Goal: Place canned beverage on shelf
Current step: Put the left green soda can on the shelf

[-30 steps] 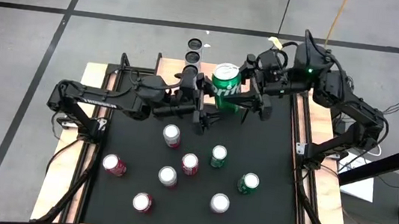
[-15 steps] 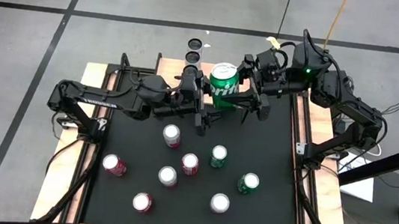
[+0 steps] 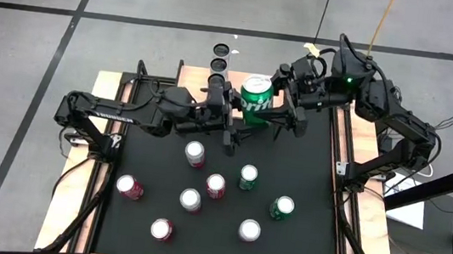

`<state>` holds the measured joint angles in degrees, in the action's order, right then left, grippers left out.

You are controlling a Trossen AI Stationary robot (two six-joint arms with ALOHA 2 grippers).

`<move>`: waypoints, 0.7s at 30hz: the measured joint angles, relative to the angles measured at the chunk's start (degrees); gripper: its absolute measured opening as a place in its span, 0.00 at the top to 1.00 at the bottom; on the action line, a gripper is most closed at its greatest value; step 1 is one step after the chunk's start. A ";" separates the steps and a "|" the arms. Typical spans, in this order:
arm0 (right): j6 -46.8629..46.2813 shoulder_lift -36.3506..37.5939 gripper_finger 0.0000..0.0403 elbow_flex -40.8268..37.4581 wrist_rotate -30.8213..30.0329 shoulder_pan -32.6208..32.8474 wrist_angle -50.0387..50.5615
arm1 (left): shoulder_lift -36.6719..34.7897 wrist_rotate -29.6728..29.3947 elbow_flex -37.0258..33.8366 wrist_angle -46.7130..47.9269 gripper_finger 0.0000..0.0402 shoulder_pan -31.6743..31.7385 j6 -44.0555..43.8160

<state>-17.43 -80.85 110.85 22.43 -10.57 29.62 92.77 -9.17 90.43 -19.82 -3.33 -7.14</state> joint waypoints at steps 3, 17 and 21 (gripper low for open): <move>0.28 0.55 0.08 -0.01 -0.15 -0.52 1.16 | 0.00 -0.05 0.00 0.03 0.28 -0.02 0.00; 3.06 2.38 0.01 -0.02 -0.03 -2.27 4.87 | -0.07 -1.95 0.02 4.35 0.28 -0.07 0.13; 3.30 2.38 0.01 -0.02 0.07 -2.27 5.02 | -0.10 -2.85 0.04 5.86 0.29 -0.07 0.17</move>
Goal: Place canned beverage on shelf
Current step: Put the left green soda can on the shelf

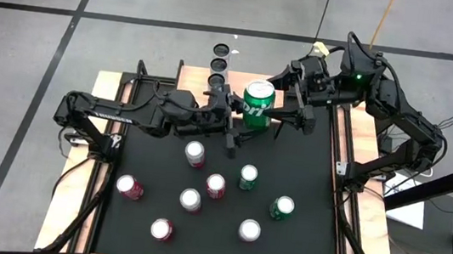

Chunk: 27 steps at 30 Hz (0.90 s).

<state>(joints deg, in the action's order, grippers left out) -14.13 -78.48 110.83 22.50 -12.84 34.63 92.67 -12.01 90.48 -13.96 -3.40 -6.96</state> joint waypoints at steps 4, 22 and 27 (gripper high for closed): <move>0.04 0.00 0.01 0.00 -0.02 0.00 -0.09 | -0.01 -0.19 0.00 1.22 0.29 0.00 -0.02; 0.29 -0.44 0.01 0.00 -1.37 -1.09 -2.17 | -0.01 -7.82 0.04 2.57 0.29 0.07 1.83; 1.32 -0.83 0.01 0.00 -0.44 -1.11 -3.25 | -0.01 -7.80 0.04 2.54 0.29 0.02 1.92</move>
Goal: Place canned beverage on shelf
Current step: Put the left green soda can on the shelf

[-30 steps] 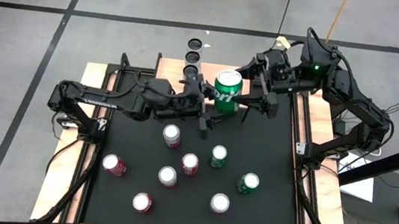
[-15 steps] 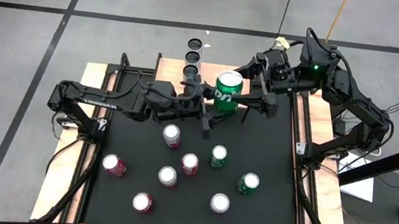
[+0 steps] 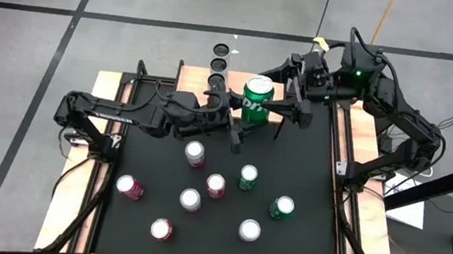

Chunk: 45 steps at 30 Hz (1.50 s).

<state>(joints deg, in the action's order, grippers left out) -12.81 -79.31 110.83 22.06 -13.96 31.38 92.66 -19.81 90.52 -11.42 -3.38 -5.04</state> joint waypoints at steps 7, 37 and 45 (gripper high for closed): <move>0.36 -1.68 0.01 -0.04 0.66 0.00 -0.74 | 0.00 -0.09 0.00 -0.05 0.29 0.04 1.56; 2.02 -2.16 0.23 -0.04 0.55 -0.02 -2.59 | 0.00 -2.05 0.00 1.51 0.29 0.42 2.91; 2.87 -2.16 0.33 0.02 0.46 -0.02 -2.43 | 0.00 -2.44 0.00 1.53 0.28 0.46 2.88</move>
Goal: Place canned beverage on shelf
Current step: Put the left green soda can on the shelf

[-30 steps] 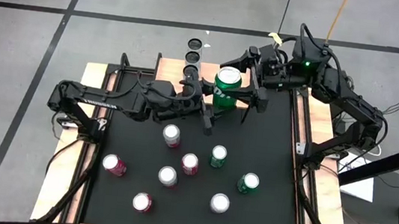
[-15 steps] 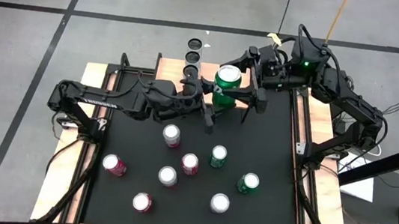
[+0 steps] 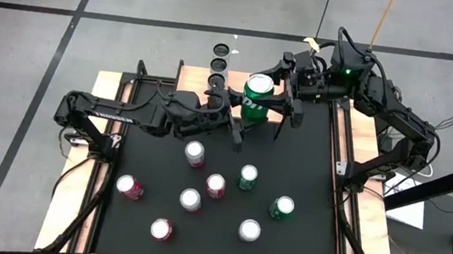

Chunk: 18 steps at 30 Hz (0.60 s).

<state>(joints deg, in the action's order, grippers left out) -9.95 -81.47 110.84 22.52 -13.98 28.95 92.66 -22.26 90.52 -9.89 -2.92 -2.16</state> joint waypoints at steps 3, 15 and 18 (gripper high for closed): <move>0.19 0.15 0.31 -0.02 0.15 -0.24 0.07 | 0.00 -0.25 0.00 0.00 0.24 -0.04 -0.06; 2.06 2.56 0.32 -0.13 0.31 -3.92 3.42 | -0.09 -2.73 0.17 -2.18 0.06 -0.22 -0.45; 2.55 3.48 0.32 -0.11 0.30 -5.10 4.01 | -0.09 -3.91 0.17 -2.15 0.05 -0.26 -0.71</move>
<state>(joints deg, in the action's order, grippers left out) -7.39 -77.99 110.74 22.83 -19.08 32.96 92.58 -26.17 90.70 -12.04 -3.18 -2.87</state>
